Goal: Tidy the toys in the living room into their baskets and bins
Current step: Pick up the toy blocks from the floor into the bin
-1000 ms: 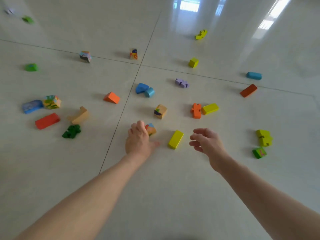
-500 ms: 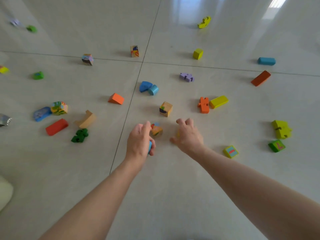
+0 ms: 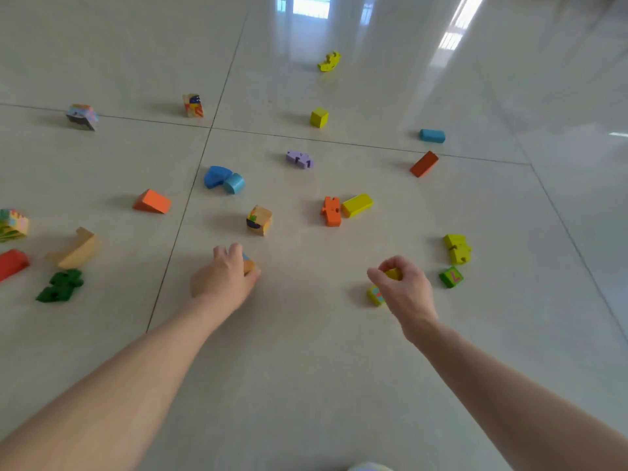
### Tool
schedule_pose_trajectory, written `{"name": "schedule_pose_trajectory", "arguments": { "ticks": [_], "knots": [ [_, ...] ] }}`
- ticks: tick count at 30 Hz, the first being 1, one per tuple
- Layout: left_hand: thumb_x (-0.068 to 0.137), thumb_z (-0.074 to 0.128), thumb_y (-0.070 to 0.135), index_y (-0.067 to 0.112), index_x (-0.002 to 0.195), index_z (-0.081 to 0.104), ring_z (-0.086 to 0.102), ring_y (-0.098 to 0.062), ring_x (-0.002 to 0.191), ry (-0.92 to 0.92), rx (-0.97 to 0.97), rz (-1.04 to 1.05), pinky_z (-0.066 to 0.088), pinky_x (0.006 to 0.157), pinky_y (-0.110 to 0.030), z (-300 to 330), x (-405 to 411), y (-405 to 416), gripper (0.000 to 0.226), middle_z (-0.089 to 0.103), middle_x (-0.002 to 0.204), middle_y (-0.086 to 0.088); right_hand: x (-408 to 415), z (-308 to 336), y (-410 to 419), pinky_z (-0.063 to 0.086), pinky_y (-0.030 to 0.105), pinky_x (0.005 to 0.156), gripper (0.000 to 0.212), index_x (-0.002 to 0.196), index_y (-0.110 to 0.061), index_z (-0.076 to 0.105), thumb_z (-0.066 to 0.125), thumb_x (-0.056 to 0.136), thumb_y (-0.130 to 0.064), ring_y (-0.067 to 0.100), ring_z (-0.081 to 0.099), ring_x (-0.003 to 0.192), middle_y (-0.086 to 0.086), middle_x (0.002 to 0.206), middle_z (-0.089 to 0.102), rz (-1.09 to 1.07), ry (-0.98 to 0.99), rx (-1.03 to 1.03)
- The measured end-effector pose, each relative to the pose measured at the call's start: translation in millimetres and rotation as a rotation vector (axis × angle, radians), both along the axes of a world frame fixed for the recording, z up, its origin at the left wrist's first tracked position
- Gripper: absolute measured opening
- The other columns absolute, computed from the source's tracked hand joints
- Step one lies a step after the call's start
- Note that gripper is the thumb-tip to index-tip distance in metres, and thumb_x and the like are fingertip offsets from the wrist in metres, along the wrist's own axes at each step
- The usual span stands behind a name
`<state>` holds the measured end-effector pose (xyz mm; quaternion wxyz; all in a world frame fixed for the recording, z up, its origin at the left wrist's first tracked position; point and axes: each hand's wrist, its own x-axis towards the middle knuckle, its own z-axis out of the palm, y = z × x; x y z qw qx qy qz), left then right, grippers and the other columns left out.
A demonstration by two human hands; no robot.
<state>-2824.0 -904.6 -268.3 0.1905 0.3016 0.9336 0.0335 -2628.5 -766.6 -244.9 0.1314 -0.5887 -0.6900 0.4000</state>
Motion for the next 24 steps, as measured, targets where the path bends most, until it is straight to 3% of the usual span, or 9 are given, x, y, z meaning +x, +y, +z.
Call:
{"name": "schedule_pose_trajectory", "arguments": {
  "ticks": [2,4,6,10,13,16,18,20,24],
  "knots": [
    [0.094,0.039,0.046,0.003,0.115,0.042,0.060,-0.036,0.096,-0.126,0.114,0.139,0.042,0.074,-0.034,-2,1,3,0.048,0.053,0.116,-0.019,10,-4,7,0.045,0.031,0.073,0.020,0.071,-0.024,0.054,0.066,0.075,-0.040,0.023,0.058,0.082,0.003,0.087,0.060,-0.051,-0.145,0.069],
    [0.095,0.035,0.047,0.003,0.106,0.044,0.060,-0.029,0.063,-0.370,0.319,0.332,0.039,0.055,-0.027,3,4,8,0.046,0.057,0.098,-0.017,16,-6,11,0.045,0.032,0.080,0.022,0.085,-0.027,0.059,0.067,0.074,-0.045,0.021,0.057,0.092,0.004,0.101,0.058,-0.037,-0.198,0.066],
    [0.096,0.035,0.045,0.005,0.093,0.047,0.050,-0.019,0.043,-0.596,0.532,0.487,0.032,0.043,-0.018,14,1,11,0.042,0.054,0.080,-0.012,15,-9,12,0.044,0.033,0.085,0.034,0.101,-0.027,0.061,0.068,0.074,-0.045,0.020,0.056,0.097,0.005,0.110,0.054,0.020,-0.219,0.026],
    [0.096,0.034,0.045,0.010,0.069,0.047,0.043,-0.008,0.026,-0.802,0.760,0.618,0.023,0.033,-0.008,47,-14,5,0.046,0.048,0.061,-0.007,7,-16,2,0.044,0.033,0.088,0.051,0.120,-0.023,0.053,0.070,0.075,-0.039,0.026,0.055,0.109,0.007,0.120,0.046,0.137,-0.322,-0.004],
    [0.095,0.034,0.046,0.011,0.070,0.046,0.042,-0.009,0.028,-0.833,0.792,0.637,0.022,0.032,-0.009,67,-24,-10,0.045,0.047,0.061,-0.007,5,-22,-8,0.045,0.033,0.083,0.037,0.114,-0.020,0.055,0.065,0.079,-0.024,0.031,0.056,0.104,0.011,0.116,0.047,0.227,-0.404,0.028],
    [0.096,0.033,0.047,0.011,0.072,0.045,0.041,-0.010,0.028,-0.864,0.801,0.635,0.022,0.031,-0.009,83,-32,-32,0.045,0.046,0.060,-0.008,-11,-16,-16,0.045,0.030,0.070,0.019,0.097,-0.021,0.060,0.063,0.079,-0.016,0.027,0.058,0.083,0.011,0.096,0.057,0.231,-0.245,-0.015],
    [0.096,0.033,0.047,0.011,0.079,0.048,0.041,-0.010,0.028,-0.859,0.816,0.632,0.021,0.032,-0.009,100,-41,-54,0.043,0.045,0.060,-0.008,-40,6,-34,0.043,0.027,0.055,0.011,0.085,-0.021,0.058,0.064,0.080,-0.012,0.019,0.055,0.058,0.007,0.076,0.057,0.261,0.027,-0.233],
    [0.096,0.034,0.047,0.011,0.088,0.052,0.041,-0.010,0.029,-0.825,0.814,0.615,0.020,0.032,-0.008,117,-52,-79,0.041,0.045,0.060,-0.008,-75,35,-58,0.044,0.022,0.044,0.011,0.082,-0.017,0.058,0.063,0.082,-0.007,0.016,0.056,0.045,0.007,0.069,0.057,0.346,0.216,-0.434],
    [0.095,0.035,0.047,0.011,0.074,0.047,0.042,-0.010,0.031,-0.708,0.843,0.621,0.020,0.033,-0.009,154,-85,-146,0.043,0.046,0.060,-0.007,-142,96,-124,0.053,0.024,0.047,0.010,0.084,-0.011,0.063,0.063,0.082,0.000,0.028,0.068,0.057,0.015,0.082,0.062,0.566,0.346,-0.639]
  ]
}}
